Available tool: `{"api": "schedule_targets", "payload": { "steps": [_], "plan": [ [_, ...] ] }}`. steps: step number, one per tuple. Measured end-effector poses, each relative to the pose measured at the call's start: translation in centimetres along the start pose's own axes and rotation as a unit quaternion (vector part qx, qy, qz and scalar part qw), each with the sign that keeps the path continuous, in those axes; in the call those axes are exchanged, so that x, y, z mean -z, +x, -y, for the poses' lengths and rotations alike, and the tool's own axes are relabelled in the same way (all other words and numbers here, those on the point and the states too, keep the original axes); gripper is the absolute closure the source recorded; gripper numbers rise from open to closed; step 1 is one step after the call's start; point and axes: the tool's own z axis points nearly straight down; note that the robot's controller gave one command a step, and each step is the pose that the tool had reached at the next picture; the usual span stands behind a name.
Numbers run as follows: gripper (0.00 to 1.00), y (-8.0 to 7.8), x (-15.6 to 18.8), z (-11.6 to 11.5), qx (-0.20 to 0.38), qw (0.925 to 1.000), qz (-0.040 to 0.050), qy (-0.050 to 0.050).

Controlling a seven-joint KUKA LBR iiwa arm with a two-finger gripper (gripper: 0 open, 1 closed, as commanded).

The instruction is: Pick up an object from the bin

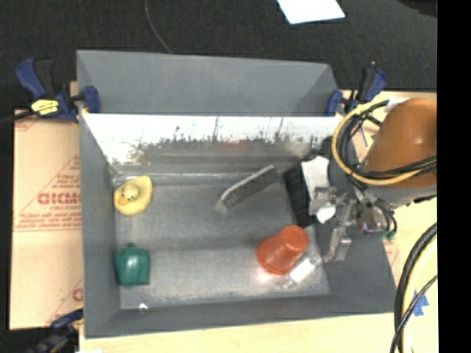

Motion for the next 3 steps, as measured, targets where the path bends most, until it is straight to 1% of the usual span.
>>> {"api": "schedule_targets", "payload": {
  "steps": [1, 2, 3],
  "plan": [
    [0.00, -0.2, 0.3, 0.0, 0.002, 1.0000, 0.0034, 0.001],
    [0.00, 1.9, -8.7, -2.0, 0.158, 0.9874, 0.0034, 0.001],
    [0.00, 2.0, -1.2, -2.7, 0.194, 0.9811, 0.0049, 0.002]
  ]
}}
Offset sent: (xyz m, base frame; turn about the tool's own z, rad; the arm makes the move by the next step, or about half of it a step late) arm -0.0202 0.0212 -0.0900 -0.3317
